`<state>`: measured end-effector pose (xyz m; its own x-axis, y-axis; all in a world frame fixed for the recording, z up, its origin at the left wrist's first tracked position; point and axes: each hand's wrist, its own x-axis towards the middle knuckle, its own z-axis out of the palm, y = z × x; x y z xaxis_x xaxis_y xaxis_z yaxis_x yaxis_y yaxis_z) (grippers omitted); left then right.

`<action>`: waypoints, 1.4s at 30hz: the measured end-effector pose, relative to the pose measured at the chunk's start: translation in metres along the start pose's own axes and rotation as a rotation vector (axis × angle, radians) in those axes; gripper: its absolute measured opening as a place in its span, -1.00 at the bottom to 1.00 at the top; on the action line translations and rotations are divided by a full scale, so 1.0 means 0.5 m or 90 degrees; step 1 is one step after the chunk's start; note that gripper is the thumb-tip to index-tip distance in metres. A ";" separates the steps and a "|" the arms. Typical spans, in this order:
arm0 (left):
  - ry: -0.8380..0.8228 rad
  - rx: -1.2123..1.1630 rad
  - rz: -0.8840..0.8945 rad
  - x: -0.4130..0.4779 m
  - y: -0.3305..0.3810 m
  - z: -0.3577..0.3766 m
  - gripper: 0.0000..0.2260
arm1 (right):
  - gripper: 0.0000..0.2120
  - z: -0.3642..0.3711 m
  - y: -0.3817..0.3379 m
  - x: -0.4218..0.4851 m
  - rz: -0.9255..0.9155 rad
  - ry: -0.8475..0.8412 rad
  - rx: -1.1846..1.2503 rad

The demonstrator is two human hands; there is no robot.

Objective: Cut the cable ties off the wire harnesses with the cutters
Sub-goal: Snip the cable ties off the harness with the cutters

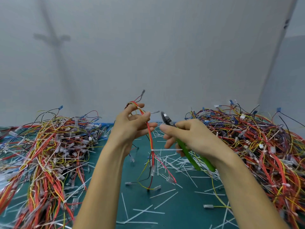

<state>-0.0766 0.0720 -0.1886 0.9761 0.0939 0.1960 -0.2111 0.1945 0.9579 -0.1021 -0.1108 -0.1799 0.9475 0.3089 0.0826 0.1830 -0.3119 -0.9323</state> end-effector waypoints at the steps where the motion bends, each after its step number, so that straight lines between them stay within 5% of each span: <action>1: 0.018 -0.005 0.014 0.001 -0.002 0.001 -0.72 | -0.57 0.002 -0.003 -0.004 0.000 -0.033 -0.004; 7: 0.067 0.000 0.038 0.000 -0.008 0.008 -0.74 | -0.92 0.019 -0.002 -0.001 -0.050 -0.039 -0.110; 14: -0.096 0.082 -0.073 -0.010 0.008 0.006 -0.82 | -0.89 0.024 0.001 0.010 -0.113 0.139 -0.008; 22: -0.297 0.021 -0.063 -0.018 0.006 0.005 -0.77 | -0.89 0.017 0.008 0.016 -0.111 0.281 0.079; 36: -0.227 0.070 -0.027 -0.012 -0.008 0.028 -0.68 | -0.86 0.018 0.015 0.025 -0.153 0.319 0.061; 42: -0.305 -0.080 -0.079 -0.016 -0.007 0.018 -0.74 | -0.88 0.014 0.013 0.023 -0.168 0.340 0.073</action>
<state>-0.0833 0.0617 -0.1918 0.9020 -0.3897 0.1856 -0.0685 0.2953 0.9529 -0.0921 -0.1028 -0.1874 0.8804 -0.1403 0.4531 0.4277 -0.1779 -0.8862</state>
